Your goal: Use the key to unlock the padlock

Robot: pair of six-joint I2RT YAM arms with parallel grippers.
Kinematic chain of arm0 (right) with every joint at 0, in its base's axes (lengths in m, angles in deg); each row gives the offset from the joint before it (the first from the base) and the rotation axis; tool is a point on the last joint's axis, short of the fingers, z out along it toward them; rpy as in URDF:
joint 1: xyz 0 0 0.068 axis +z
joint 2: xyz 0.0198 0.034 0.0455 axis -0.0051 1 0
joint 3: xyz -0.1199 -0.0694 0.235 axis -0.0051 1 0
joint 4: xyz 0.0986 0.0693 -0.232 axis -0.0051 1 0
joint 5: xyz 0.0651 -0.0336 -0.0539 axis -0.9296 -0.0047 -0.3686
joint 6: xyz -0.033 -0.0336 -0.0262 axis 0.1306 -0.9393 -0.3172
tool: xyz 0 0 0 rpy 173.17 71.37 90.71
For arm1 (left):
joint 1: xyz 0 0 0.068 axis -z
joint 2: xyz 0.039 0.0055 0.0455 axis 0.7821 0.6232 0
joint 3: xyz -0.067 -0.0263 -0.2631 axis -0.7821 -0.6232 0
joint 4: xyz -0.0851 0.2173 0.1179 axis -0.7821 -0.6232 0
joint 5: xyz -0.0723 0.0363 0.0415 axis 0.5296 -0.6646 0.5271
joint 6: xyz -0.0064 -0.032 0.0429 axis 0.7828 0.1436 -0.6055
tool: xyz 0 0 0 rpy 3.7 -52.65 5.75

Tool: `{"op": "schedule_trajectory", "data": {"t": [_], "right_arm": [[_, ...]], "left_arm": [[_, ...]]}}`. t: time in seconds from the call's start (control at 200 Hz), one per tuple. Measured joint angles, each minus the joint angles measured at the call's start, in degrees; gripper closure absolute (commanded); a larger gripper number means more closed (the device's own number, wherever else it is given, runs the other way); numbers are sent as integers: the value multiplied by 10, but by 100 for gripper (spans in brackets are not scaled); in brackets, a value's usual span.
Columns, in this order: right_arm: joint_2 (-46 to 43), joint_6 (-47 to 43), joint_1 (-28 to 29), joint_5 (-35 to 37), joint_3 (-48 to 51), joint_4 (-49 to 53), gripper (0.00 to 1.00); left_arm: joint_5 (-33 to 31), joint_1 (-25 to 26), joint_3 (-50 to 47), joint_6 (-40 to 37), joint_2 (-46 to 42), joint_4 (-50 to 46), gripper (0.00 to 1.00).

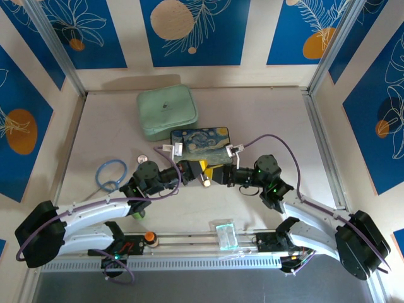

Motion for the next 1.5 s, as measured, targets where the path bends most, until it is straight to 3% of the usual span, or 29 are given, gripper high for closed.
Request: {"op": "schedule_trajectory", "data": {"t": [0.205, 0.49, 0.54, 0.595, 0.655, 0.7, 0.735, 1.106, 1.341, 1.496], "right_arm": [[0, 2, 0, -1, 0, -4, 86], [-2, 6, 0, -2, 3, -10, 90], [-2, 6, 0, 0, 5, -9, 90], [-4, 6, 0, 0, 7, -7, 91], [-9, 3, -1, 0, 9, -1, 97], [-10, 6, -4, 1, 10, 5, 98], [-12, 3, -7, 2, 10, 13, 98], [-69, -60, -23, 68, 10, 209, 97], [-76, -95, -47, 115, 10, 330, 97], [-76, -107, -51, 129, 10, 361, 97]], "left_arm": [[0, 0, 0, 0, 0, -2, 100], [-4, 0, 0, 0, 0, -4, 100], [-8, 1, 0, 0, 1, -6, 81], [-16, 2, 0, -2, 1, -10, 47], [-27, 2, 0, -3, 1, -20, 17], [-36, 2, 0, -5, 0, -37, 4], [-46, 2, 0, -6, 0, -52, 0], [-199, 24, 47, -8, -31, -301, 2], [-253, 56, 56, -6, 51, -345, 24], [-257, 61, 56, -9, 130, -330, 29]]}}
